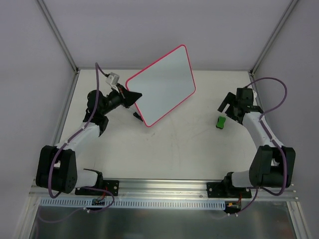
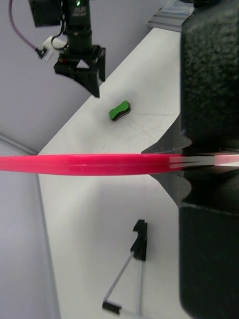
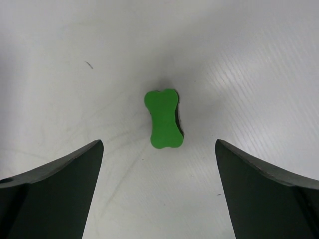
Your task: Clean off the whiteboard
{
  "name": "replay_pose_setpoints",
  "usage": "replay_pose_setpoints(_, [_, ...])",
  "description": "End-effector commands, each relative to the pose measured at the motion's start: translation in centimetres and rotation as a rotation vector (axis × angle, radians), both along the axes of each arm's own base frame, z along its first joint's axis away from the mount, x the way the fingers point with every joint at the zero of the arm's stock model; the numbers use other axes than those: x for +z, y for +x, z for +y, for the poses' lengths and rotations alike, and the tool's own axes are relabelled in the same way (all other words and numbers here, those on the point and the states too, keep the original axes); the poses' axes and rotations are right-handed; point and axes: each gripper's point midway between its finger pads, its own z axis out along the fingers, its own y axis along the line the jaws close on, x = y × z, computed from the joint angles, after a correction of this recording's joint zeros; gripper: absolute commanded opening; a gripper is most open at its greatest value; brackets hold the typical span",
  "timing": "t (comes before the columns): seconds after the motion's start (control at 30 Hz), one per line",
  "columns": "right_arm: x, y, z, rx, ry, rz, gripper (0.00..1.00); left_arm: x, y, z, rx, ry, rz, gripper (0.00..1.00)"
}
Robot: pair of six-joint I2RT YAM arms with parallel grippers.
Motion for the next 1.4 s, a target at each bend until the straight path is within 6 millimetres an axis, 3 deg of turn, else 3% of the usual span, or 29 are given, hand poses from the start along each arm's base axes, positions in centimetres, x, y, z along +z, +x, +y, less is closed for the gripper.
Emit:
replay_pose_setpoints(0.0, [3.2, -0.7, 0.1, 0.091, -0.037, -0.063, 0.99, 9.9, 0.1, 3.0, 0.069, -0.067, -0.299, 0.0])
replay_pose_setpoints(0.03, [3.1, -1.1, 0.2, 0.104, -0.034, -0.064, 0.99, 10.2, 0.3, 4.6, 0.107, -0.066, -0.314, 0.0])
replay_pose_setpoints(0.17, [3.8, -2.1, 1.3, 0.142, 0.004, -0.102, 0.99, 10.7, 0.7, 7.5, 0.178, -0.065, -0.335, 0.0])
replay_pose_setpoints(0.33, [4.4, -3.1, 2.1, 0.163, 0.038, -0.136, 0.99, 10.4, 1.1, 9.2, 0.214, -0.045, -0.342, 0.0])
replay_pose_setpoints(0.5, [4.5, -3.8, 2.9, 0.19, 0.067, -0.147, 0.99, 8.7, 1.8, 11.3, 0.262, -0.007, -0.303, 0.0])
replay_pose_setpoints(0.83, [4.9, -4.7, 3.0, 0.21, 0.056, -0.174, 0.99, 5.0, 1.8, 12.7, 0.23, 0.035, -0.195, 0.0])
replay_pose_setpoints(1.37, [5.0, -5.3, 3.2, 0.225, 0.058, -0.191, 0.99, 2.2, 2.0, 14.6, 0.19, 0.086, -0.154, 0.0])
